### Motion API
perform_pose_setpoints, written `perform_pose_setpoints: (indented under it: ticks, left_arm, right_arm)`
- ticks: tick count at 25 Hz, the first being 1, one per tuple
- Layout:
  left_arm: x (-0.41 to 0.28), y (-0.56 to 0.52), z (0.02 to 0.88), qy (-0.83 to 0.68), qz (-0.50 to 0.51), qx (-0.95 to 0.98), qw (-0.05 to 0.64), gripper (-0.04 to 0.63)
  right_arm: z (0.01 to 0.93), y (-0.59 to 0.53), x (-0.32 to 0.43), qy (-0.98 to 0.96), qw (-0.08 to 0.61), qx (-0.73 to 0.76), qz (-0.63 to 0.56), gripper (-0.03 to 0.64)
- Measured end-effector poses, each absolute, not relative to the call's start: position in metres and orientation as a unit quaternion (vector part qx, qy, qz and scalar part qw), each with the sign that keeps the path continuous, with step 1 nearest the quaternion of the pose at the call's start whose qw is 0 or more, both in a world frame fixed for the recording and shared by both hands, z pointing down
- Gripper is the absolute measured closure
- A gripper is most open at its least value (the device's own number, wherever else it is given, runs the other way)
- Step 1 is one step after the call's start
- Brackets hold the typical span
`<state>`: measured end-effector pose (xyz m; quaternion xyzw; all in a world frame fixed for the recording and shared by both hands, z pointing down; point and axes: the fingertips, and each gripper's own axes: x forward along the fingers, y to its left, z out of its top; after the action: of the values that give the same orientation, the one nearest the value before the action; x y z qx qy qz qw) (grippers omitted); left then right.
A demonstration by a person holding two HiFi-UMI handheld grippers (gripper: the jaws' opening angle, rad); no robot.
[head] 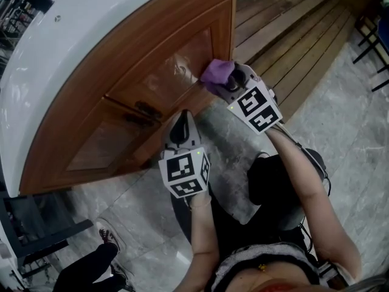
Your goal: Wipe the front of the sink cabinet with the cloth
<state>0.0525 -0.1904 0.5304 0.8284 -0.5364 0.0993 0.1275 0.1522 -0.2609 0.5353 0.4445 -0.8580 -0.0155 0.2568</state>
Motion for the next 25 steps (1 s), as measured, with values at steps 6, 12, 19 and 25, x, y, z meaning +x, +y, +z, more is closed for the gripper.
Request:
perform_pose_setpoints:
  ticks: [6, 12, 19, 25]
  left_arm:
    - [0.048, -0.188, 0.529, -0.544, 0.092, 0.824, 0.127, 0.595]
    - [0.033, -0.186, 0.522, -0.561, 0.081, 0.815, 0.124, 0.595]
    - [0.020, -0.180, 0.514, -0.575, 0.077, 0.807, 0.114, 0.595]
    - [0.004, -0.174, 0.498, -0.592, 0.063, 0.797, 0.099, 0.595]
  right_arm:
    - [0.529, -0.241, 0.126, -0.875, 0.245, 0.417, -0.024, 0.433]
    - [0.523, -0.227, 0.098, -0.889, 0.236, 0.391, -0.032, 0.433]
    - [0.511, -0.213, 0.065, -0.909, 0.196, 0.368, -0.026, 0.433]
    - [0.492, -0.203, 0.041, -0.919, 0.169, 0.354, -0.040, 0.433]
